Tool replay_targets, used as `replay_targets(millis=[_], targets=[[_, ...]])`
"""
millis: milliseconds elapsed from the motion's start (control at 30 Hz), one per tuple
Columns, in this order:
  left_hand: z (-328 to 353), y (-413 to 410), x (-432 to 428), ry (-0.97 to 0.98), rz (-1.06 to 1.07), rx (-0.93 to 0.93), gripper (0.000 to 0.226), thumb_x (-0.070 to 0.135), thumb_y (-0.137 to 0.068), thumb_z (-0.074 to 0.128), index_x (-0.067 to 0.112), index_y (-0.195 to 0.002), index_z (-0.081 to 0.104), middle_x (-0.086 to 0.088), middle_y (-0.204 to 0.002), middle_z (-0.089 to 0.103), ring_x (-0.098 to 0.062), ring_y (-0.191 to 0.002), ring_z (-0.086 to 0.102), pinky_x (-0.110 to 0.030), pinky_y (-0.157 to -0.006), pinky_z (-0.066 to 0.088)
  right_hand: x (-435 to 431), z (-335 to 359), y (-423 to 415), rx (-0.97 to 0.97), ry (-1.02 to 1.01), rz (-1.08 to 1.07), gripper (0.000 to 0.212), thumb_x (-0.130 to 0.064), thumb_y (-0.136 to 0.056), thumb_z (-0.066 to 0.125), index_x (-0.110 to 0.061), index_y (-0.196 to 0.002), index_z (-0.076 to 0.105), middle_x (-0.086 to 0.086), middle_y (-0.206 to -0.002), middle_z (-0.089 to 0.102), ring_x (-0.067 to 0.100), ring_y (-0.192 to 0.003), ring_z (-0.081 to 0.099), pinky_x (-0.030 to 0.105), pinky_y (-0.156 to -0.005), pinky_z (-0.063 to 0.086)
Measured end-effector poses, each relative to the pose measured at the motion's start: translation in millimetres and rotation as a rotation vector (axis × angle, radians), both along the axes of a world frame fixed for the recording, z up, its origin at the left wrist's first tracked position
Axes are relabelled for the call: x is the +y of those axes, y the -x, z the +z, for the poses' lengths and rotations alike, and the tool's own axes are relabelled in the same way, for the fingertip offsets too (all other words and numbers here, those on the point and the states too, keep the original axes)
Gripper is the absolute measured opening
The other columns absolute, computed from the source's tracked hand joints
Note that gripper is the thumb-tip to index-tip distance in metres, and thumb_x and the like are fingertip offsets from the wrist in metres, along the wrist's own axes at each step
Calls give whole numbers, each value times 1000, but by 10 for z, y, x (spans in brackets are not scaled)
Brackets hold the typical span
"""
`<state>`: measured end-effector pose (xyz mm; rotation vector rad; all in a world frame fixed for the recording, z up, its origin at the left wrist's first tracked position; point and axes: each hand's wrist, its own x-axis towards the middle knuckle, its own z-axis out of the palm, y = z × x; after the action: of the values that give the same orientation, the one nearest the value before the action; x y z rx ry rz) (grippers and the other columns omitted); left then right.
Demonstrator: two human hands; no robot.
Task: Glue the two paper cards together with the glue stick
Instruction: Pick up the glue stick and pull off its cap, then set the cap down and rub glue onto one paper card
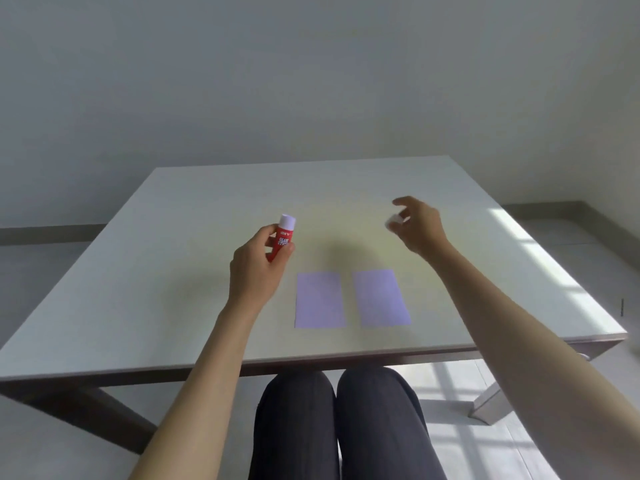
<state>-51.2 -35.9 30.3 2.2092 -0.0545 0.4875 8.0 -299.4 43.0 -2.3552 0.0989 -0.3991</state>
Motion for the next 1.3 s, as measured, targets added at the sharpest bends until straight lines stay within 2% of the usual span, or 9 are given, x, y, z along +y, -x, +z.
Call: replay_targets(millis=[233,367,500,633,733,867,1033,1200,1300], targets=[[50,32,-112,234,-77,68,7,16,-81,66,20,-86,65,5,-64,67,-9,-62,64,-12,-63,43,-148,-453,31,131,196,65,55,-5,-87,50,-5,-139,34,24,-107,64,41,-99,58,42,-82,48],[113,22,-202,568,-50,88,17,16,-73,76,25,-82,65,13,-79,69,4,-74,67,-19,-75,51,-25,-312,223,56,343,44,74,-21,-85,65,-9,-147,26,22,-133,50,39,-115,52,43,-96,43],[163,45,-460,818,-13,72,15,17,-71,78,21,-79,67,-3,-89,68,-30,-100,67,-48,-94,52,664,-181,730,-12,-439,411,45,-23,-89,62,-21,-132,48,10,-113,62,19,-77,67,22,-70,52],[196,92,-628,913,-17,77,7,18,-73,77,19,-74,70,-9,-92,71,-32,-96,68,-41,-89,55,1000,-166,855,-3,-980,382,11,-11,-95,51,-11,-101,60,7,-73,59,12,-54,57,24,-56,49],[219,97,-614,968,-79,97,8,13,-76,75,19,-77,71,-3,-90,72,-21,-92,68,-31,-86,55,1012,-71,799,301,-1361,325,30,-25,-99,43,-6,-81,59,1,-57,44,11,-40,40,20,-42,37],[243,129,-617,853,-145,86,9,17,-76,76,21,-83,73,15,-82,75,-4,-87,68,-13,-80,49,1007,-40,775,473,-1305,183,55,-51,-94,40,-13,-55,48,-3,-44,34,10,-29,25,15,-32,21],[257,158,-595,885,-125,55,10,15,-76,75,14,-86,72,4,-87,75,-1,-79,69,-9,-74,50,884,-65,855,186,-1313,416,24,-24,-96,50,-2,-100,59,-1,-55,50,15,-50,45,21,-48,41],[251,222,-616,867,-241,73,14,12,-79,72,25,-83,71,-8,-105,74,-14,-96,70,-14,-83,51,883,-42,861,506,-1282,244,55,-55,-91,43,-12,-59,49,-7,-39,30,8,-30,24,16,-31,20],[249,233,-579,893,-225,56,14,11,-80,71,24,-86,70,-6,-103,74,-9,-93,70,-10,-80,51,855,-62,865,378,-1274,332,41,-46,-92,50,-11,-75,62,-1,-54,45,12,-42,39,19,-41,34]])
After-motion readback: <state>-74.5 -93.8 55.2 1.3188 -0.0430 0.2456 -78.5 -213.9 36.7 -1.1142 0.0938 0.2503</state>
